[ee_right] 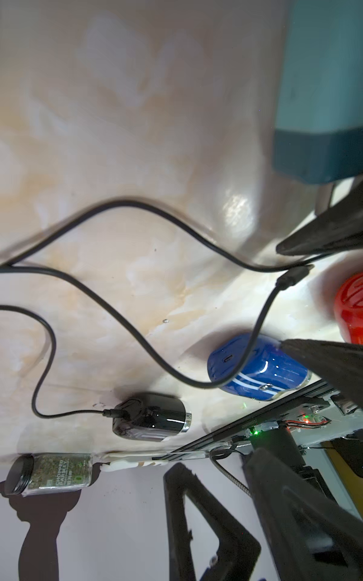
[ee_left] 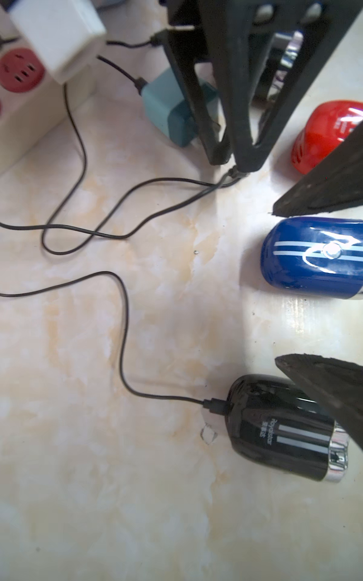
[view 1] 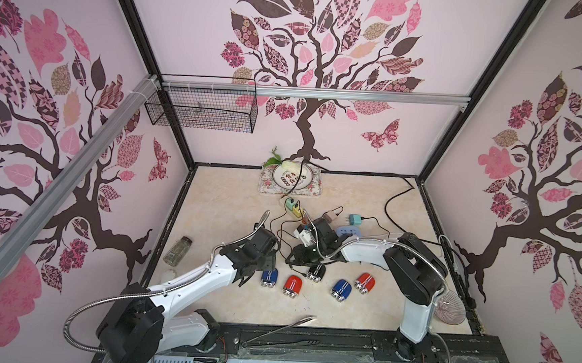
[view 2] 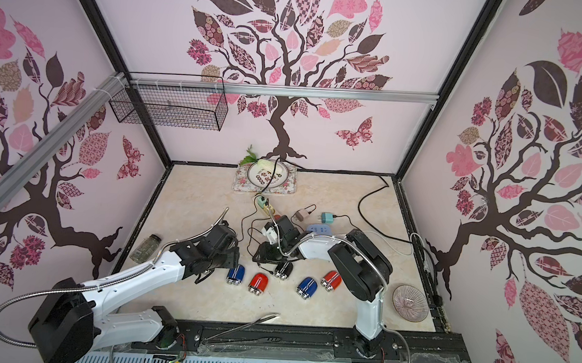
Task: Unplug the electric shaver
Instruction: Place the charging cable at the center of the board, then remove the plug from the socket.
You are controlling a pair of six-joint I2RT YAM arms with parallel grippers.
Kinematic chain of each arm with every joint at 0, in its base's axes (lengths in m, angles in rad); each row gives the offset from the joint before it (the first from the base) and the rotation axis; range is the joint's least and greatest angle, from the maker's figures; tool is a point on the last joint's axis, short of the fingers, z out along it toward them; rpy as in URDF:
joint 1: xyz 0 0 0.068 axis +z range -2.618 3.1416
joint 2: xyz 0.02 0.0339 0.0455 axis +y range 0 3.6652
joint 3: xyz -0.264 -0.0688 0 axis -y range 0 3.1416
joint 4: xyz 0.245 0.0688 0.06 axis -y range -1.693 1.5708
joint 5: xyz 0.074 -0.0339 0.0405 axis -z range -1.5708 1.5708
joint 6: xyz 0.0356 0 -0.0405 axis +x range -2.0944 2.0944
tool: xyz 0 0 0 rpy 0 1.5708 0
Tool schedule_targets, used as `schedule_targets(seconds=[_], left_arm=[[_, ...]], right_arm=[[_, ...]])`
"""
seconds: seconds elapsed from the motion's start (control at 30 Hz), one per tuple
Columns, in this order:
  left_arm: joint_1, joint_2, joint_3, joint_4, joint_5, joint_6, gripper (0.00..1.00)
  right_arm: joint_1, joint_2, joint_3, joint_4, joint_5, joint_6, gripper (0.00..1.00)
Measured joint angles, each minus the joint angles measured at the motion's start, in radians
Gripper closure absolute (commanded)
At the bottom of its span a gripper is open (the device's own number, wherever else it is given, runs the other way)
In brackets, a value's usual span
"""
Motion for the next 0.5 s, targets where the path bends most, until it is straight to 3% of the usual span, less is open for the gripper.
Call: schedule_targets(seconds=[0.3, 0.5], left_arm=[[0.116, 0.078, 0.111, 0.023, 0.033, -0.012, 0.28], [0.198, 0.140, 0.175, 0.064, 0.097, -0.021, 0.30]], right_arm=[[-0.031, -0.095, 0.052, -0.086, 0.069, -0.049, 0.49], [-0.067, -0.182, 0.056, -0.135, 0.178, -0.093, 0.47]])
